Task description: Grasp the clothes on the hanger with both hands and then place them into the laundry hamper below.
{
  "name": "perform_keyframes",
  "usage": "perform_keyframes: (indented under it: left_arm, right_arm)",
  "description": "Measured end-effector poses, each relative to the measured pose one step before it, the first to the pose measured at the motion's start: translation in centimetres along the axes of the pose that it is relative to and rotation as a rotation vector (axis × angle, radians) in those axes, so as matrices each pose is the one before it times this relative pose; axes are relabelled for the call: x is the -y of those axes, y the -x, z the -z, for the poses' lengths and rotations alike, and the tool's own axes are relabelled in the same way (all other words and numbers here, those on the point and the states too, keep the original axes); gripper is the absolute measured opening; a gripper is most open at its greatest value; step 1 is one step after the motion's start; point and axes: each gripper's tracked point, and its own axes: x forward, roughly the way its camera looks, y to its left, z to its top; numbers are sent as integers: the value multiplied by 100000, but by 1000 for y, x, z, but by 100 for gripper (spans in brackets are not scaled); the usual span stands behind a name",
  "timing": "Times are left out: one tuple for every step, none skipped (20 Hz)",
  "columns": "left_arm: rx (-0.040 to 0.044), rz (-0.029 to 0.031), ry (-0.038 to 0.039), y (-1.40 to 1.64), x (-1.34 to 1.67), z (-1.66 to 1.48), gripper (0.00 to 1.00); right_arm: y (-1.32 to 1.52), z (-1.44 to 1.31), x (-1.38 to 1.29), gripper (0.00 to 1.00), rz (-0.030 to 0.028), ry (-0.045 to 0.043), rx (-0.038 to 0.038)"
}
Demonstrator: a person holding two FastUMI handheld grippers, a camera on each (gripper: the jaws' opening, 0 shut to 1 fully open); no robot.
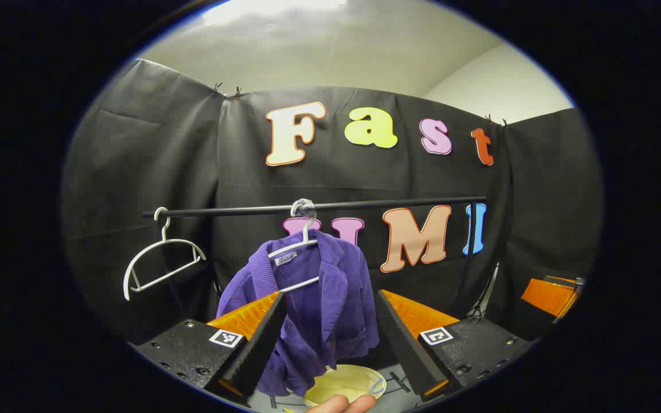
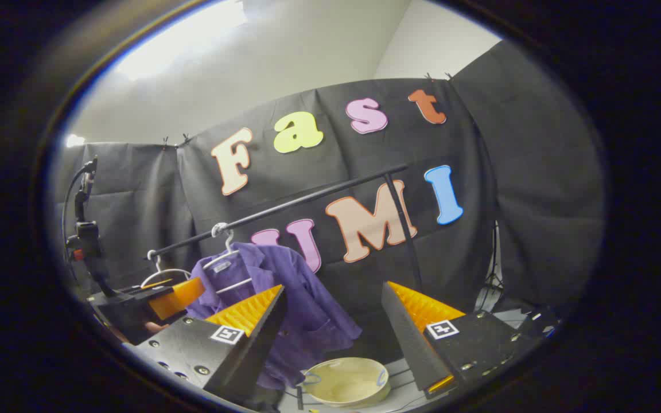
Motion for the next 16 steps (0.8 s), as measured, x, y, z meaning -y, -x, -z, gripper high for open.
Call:
perform_keyframes:
  left_arm:
    - [-108,-275,36,99,43,101,96]
    - [-56,-71,-11,54,25,217,97]
    - [-188,-71,-151,80,66,158,96]
    - [-486,-349,-310,71,49,275,96]
    - [-823,-314,-348,46,47,178,96]
    - [-486,-457,-170,122,81,242,97]
    - [-290,-648,-36,68,29,29,96]
    - [-20,-527,34,181,28,0,96]
    - [59,-585,39,166,-22,-56,97]
    - [147,-778,-12,215,-35,54,97]
    - [393,-801,-60,219,-39,-82,97]
    - [418,-633,-197,203,-72,17,97]
    - [46,-495,-278,54,-75,-14,96]
    - [-260,-107,-481,36,69,267,96]
    - [-86,-190,-433,-106,-50,52,96]
    - [53,-102,-175,-263,18,127,96]
  right_arm:
    - [-64,233,140,99,31,2501,-487]
    - [45,337,2,99,-381,1782,-594]
    - [127,-20,7,99,-97,1213,-62]
    - [254,-130,121,94,-178,995,489]
    - [154,-176,1,94,-313,720,672]
    - [62,22,36,94,-390,1040,426]
    - [-2,-68,104,99,-322,902,84]
    - [-52,91,179,99,-767,594,-209]
    - [26,-3,122,94,-455,307,-228]
    - [-120,10,36,99,-665,241,-27]
    - [-138,34,55,99,-674,294,-124]
    - [-110,49,168,94,-195,55,10]
    - [-107,130,27,99,-493,282,-131]
    - [-254,474,-289,100,-1331,361,-894]
    - [-389,576,-57,100,-470,180,-1385]
    - [-416,476,167,99,-153,-105,-1396]
